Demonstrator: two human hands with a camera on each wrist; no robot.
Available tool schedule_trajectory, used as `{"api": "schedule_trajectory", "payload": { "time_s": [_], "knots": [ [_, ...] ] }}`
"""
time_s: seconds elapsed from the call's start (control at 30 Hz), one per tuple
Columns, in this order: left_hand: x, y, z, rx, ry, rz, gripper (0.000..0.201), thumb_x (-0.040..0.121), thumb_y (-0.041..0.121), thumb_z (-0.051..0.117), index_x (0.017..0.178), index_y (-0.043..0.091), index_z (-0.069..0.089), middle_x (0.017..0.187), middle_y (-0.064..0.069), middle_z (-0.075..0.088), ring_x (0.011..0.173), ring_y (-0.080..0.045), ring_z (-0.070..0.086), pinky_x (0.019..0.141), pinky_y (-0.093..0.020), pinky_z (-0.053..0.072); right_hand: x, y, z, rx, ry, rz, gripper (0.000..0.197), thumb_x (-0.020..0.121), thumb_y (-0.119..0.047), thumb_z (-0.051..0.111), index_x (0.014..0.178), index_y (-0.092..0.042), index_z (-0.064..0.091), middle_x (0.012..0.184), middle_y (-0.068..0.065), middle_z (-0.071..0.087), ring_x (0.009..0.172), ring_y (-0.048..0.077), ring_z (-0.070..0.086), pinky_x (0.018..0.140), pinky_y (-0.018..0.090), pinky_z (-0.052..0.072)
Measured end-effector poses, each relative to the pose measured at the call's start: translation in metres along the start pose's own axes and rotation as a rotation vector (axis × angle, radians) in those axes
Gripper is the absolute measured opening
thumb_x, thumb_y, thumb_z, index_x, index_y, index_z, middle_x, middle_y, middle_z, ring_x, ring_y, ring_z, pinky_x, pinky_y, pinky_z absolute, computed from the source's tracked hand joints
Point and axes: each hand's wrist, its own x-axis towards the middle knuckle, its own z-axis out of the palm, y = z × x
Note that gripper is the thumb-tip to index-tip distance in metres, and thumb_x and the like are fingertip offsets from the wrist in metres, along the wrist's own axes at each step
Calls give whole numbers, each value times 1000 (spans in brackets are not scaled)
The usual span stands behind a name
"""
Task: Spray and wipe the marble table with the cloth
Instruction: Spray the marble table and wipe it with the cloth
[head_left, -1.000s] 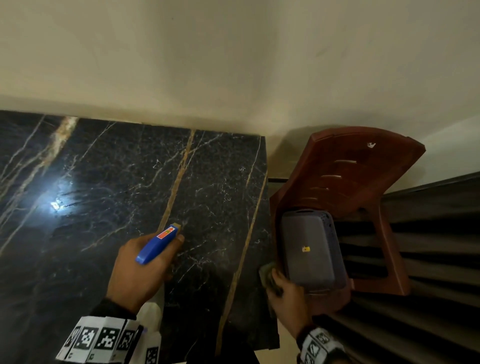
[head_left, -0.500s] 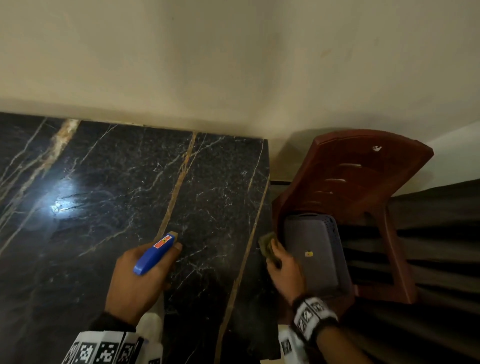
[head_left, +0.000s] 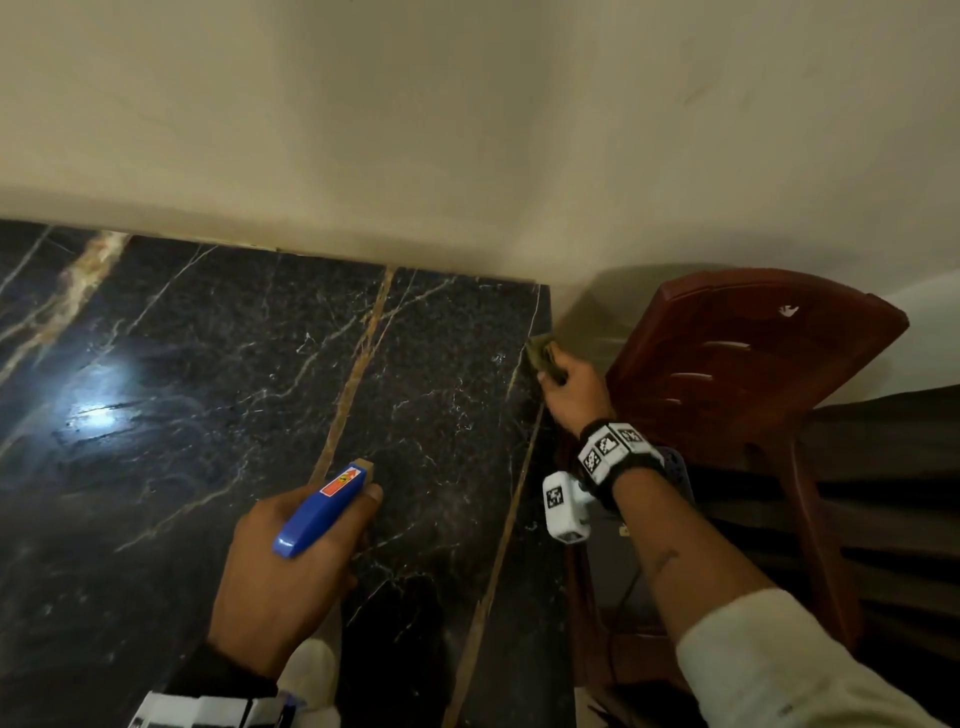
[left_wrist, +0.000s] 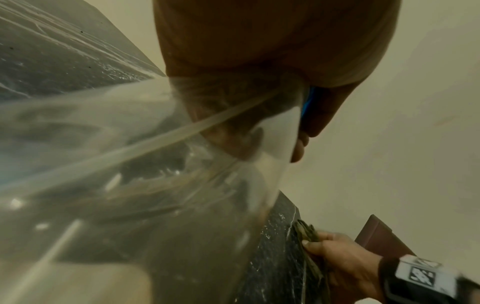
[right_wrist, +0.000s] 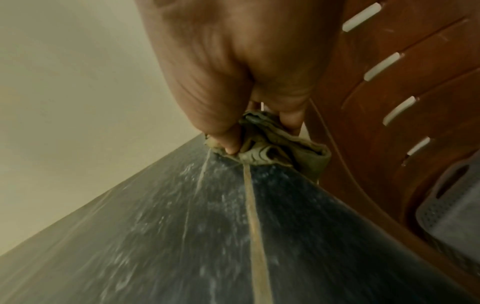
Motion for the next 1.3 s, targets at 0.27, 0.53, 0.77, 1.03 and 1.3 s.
{"api": "schedule_trajectory", "payload": {
  "time_s": [0.27,0.53,0.77,1.03,1.3],
  "knots": [
    [18,17,0,-27,53,37,28,92,28,73,80,4,74,66,-16,69,58,-32,66,61,-45,56,-87,45,21,27,-4,-57,56,98,-10,61,150,-20,45,156,2,44,142,23,42,115,27,31],
    [30,30,-9,-38,69,54,33,90,28,76,68,3,71,60,-17,67,49,-26,65,55,-40,53,-43,21,10,-62,-19,-95,56,100,-10,59,152,-18,41,159,3,38,143,27,41,119,35,31],
    [33,24,-18,-1,66,11,31,87,29,75,64,8,73,58,-13,68,50,-24,67,53,-35,49,81,-45,-6,-95,70,-77,49,100,-13,58,149,-13,47,141,16,59,127,37,56,108,38,43],
    [40,28,-27,-48,58,-9,34,89,28,74,64,7,69,55,-9,68,49,-24,67,52,-31,48,20,-14,3,-127,49,-6,54,101,-17,58,152,-23,41,133,14,63,115,34,61,95,35,48],
    [54,33,-41,-116,67,39,39,75,44,73,72,5,74,60,-13,69,50,-23,65,54,-37,51,57,-25,7,-134,130,-123,54,100,-3,54,151,-17,44,159,4,38,144,28,38,121,34,26]
  ]
}}
